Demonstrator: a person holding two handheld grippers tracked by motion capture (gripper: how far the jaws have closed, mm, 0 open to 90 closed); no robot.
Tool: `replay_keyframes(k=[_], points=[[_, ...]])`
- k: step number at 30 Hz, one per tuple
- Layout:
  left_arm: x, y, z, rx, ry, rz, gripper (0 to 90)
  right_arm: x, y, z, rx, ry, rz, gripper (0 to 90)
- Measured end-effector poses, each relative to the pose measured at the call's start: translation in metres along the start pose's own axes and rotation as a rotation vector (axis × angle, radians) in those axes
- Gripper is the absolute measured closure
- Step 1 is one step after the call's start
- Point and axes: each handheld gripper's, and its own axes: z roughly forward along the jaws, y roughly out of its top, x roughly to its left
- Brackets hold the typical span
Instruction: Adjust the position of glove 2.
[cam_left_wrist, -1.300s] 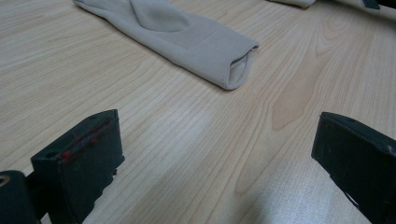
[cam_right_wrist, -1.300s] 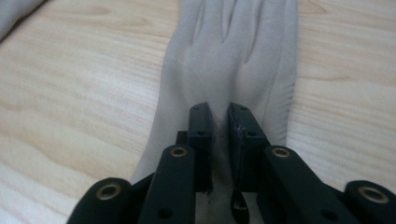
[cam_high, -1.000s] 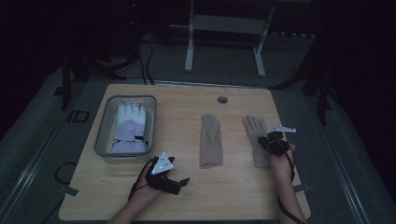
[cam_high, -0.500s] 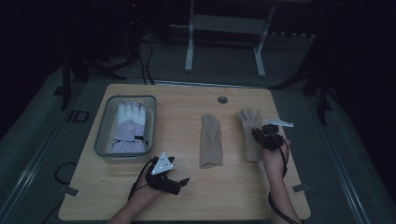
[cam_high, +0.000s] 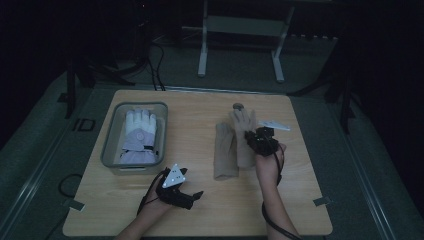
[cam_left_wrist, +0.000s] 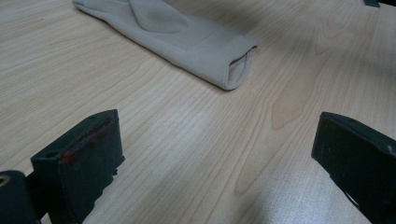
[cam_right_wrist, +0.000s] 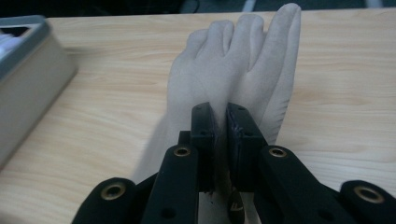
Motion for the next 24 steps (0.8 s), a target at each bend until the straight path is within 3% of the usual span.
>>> replay_keyframes(k=[7,11,15,24], points=[[-0.001,0.0,-0.001,-0.004,-0.004,-0.002,2.1,0.036,-0.012,0.019,0.039,0.017,-0.019,82.2],[-0.001,0.001,-0.003,-0.01,-0.006,-0.005,2.1,0.046,-0.015,0.028,0.044,0.004,-0.006,82.2],[0.0,0.001,-0.003,-0.012,-0.007,-0.005,2.1,0.05,-0.022,0.035,0.041,0.018,0.049,82.1],[0.0,0.001,-0.004,-0.015,-0.005,-0.005,2.1,0.047,-0.041,0.05,0.064,-0.041,0.07,81.8]])
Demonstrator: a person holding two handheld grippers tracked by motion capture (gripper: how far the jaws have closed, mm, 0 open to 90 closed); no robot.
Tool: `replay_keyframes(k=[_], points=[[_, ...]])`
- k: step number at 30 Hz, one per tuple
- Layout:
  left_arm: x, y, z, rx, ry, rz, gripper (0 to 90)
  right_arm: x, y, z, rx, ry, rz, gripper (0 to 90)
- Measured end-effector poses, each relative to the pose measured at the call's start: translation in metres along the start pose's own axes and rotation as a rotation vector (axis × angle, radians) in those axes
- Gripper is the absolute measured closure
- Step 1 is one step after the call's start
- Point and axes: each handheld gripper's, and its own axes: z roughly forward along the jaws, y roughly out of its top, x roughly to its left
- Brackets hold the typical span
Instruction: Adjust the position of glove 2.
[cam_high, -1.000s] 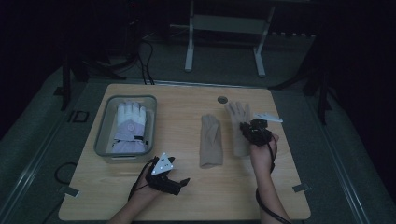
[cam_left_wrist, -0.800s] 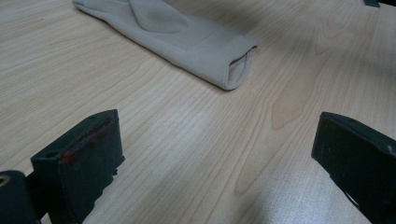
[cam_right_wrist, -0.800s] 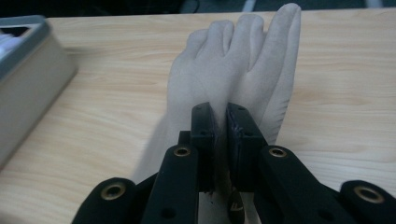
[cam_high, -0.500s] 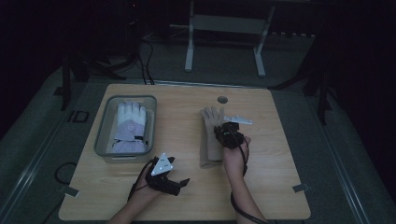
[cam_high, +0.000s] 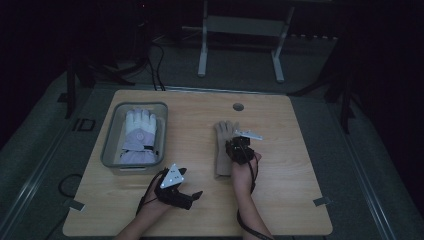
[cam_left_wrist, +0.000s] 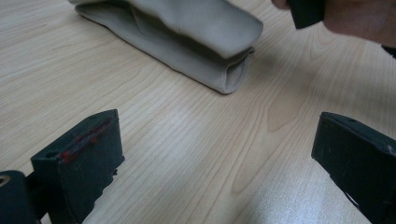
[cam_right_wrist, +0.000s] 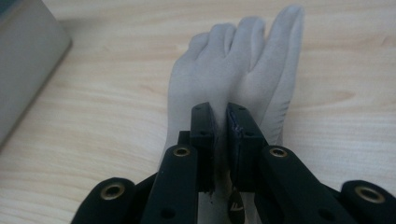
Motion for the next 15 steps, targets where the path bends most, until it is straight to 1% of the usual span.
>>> replay_keyframes(k=[4,8,12,14,15], points=[[0.0,0.0,0.001,0.004,-0.001,0.001,2.1,-0.001,-0.007,0.007,0.014,0.007,0.011,80.9],[-0.001,0.0,0.001,0.001,-0.003,0.001,2.1,0.0,-0.011,0.013,0.026,0.027,0.028,76.4],[0.0,0.0,0.0,0.001,-0.003,-0.001,2.1,-0.002,-0.013,0.019,0.053,0.035,0.024,72.4],[0.0,0.0,0.0,-0.001,-0.005,-0.004,2.2,-0.003,-0.011,0.017,0.06,0.039,0.011,68.5],[0.0,0.0,0.0,-0.002,-0.003,-0.003,2.2,-0.002,-0.009,0.016,0.058,0.038,-0.002,64.9]])
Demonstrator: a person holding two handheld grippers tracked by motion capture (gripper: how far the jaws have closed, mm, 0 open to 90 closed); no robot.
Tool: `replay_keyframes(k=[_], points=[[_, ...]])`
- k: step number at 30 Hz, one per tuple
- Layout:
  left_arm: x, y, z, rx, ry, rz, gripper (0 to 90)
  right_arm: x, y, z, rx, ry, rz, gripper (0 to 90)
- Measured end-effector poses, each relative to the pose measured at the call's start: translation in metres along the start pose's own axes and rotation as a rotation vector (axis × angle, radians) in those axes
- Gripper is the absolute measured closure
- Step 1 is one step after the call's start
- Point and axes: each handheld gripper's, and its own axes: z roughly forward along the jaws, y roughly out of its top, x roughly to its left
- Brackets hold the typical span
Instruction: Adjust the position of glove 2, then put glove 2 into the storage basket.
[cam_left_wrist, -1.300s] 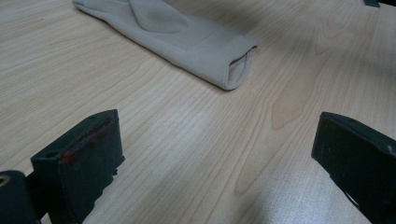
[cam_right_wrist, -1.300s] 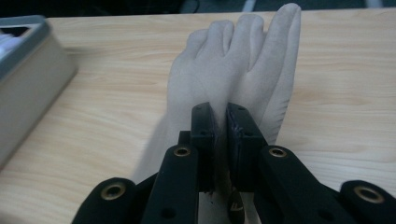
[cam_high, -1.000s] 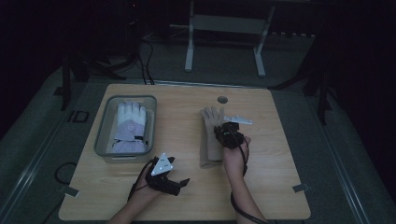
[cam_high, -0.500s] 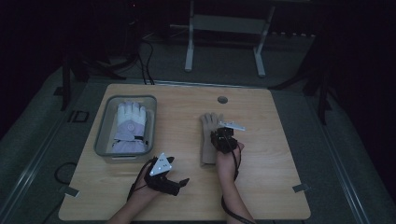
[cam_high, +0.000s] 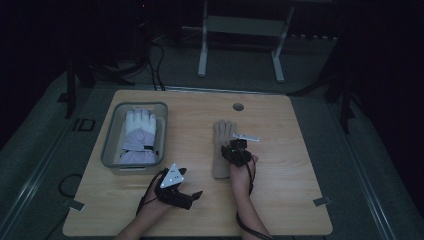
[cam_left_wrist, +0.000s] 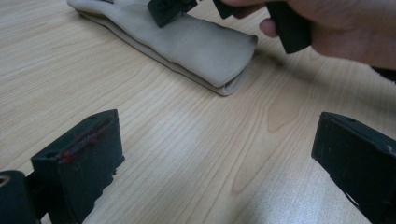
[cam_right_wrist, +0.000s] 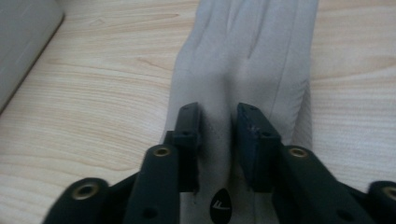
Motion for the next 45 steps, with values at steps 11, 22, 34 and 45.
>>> replay_keyframes(k=[11,22,34,45], points=[[0.002,0.003,-0.003,-0.022,0.003,-0.022,2.2,-0.025,0.018,-0.032,0.022,0.173,-0.063,16.3],[0.004,0.011,-0.001,0.017,-0.004,-0.068,2.3,-0.051,0.02,-0.054,-0.019,0.24,-0.24,13.8],[-0.008,0.021,0.014,0.107,-0.038,0.037,4.1,-0.064,0.03,-0.055,0.038,0.293,-0.206,13.2],[-0.013,0.041,0.028,0.094,-0.087,0.113,14.3,-0.057,0.052,-0.036,0.064,0.293,-0.199,17.5]])
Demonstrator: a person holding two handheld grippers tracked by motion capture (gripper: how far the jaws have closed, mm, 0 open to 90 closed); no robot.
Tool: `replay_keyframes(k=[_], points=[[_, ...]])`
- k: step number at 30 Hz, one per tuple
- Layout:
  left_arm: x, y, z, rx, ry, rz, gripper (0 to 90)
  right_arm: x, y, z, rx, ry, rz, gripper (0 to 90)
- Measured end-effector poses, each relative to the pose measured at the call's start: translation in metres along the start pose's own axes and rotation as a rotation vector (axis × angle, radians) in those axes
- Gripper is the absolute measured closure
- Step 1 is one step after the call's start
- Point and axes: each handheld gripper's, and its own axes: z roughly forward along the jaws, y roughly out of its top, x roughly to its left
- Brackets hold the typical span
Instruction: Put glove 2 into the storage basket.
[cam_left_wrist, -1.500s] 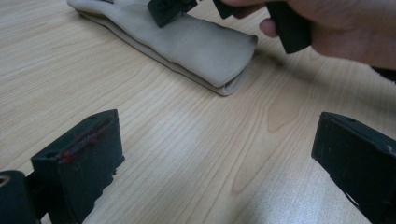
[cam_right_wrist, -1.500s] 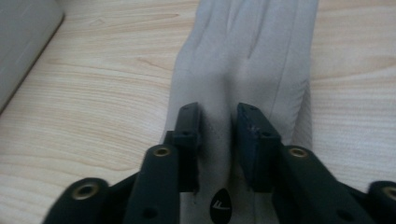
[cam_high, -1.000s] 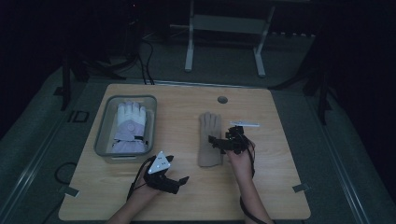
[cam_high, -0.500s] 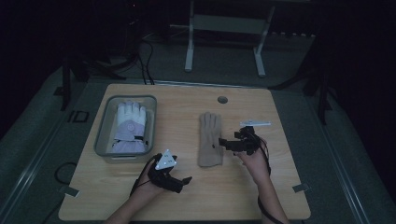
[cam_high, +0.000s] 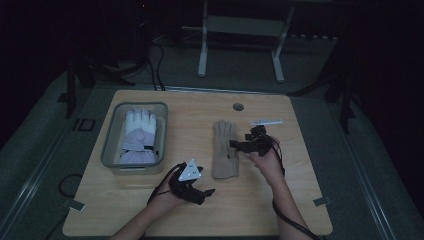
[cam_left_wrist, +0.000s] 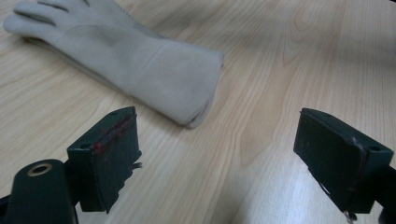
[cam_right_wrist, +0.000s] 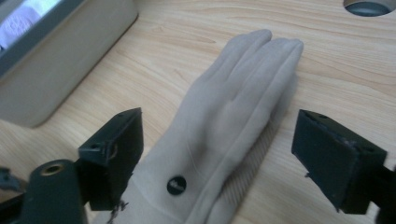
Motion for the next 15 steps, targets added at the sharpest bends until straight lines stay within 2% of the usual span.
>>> replay_keyframes(k=[2,8,15], points=[[0.0,0.005,0.003,-0.003,0.018,0.02,14.8,-0.002,0.004,0.005,0.005,-0.011,0.003,20.8],[0.0,0.019,0.015,0.025,0.027,0.074,14.8,-0.004,0.016,0.016,0.01,-0.023,0.033,30.9],[-0.001,0.033,0.034,0.05,0.032,0.131,14.8,-0.006,0.021,0.033,0.032,-0.002,0.062,26.6]])
